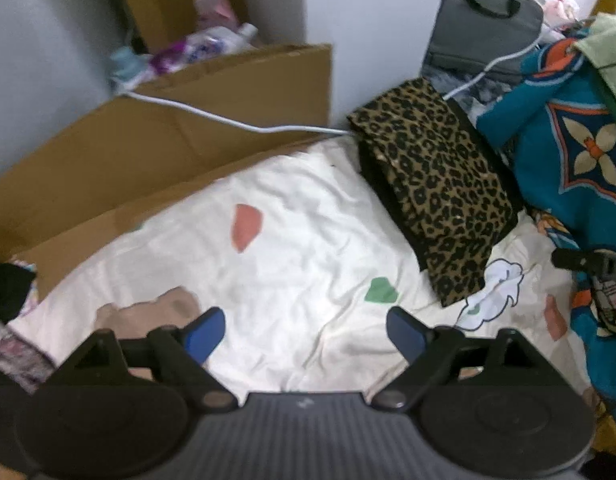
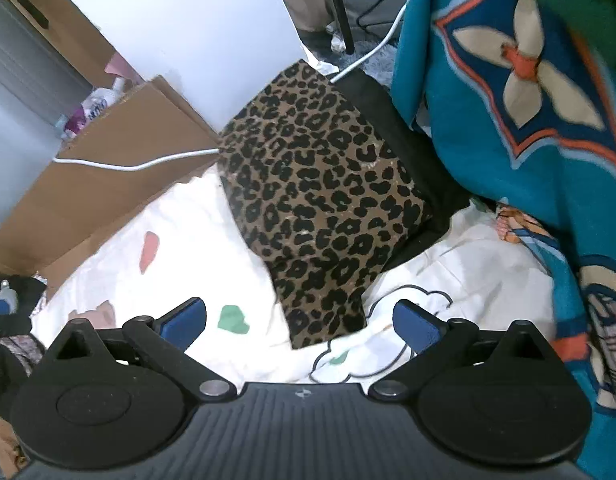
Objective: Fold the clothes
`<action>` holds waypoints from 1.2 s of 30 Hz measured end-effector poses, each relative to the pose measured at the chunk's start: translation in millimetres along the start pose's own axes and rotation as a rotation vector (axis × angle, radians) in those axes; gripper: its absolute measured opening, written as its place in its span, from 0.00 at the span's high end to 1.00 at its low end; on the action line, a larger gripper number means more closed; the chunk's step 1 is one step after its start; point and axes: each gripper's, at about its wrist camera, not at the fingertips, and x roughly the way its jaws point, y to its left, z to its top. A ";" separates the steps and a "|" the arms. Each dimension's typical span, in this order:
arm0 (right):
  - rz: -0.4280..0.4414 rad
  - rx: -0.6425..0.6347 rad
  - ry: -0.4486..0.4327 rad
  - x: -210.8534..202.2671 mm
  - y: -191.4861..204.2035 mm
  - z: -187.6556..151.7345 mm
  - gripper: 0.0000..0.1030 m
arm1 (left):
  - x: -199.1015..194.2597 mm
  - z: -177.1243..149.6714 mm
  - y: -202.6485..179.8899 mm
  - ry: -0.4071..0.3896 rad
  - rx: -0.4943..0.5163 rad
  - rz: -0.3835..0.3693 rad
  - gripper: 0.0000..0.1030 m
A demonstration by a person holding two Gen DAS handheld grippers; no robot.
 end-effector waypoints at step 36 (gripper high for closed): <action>0.227 -0.159 0.034 -211.6 99.1 8.7 0.01 | -236.9 -123.6 81.4 -0.089 -0.354 0.137 0.04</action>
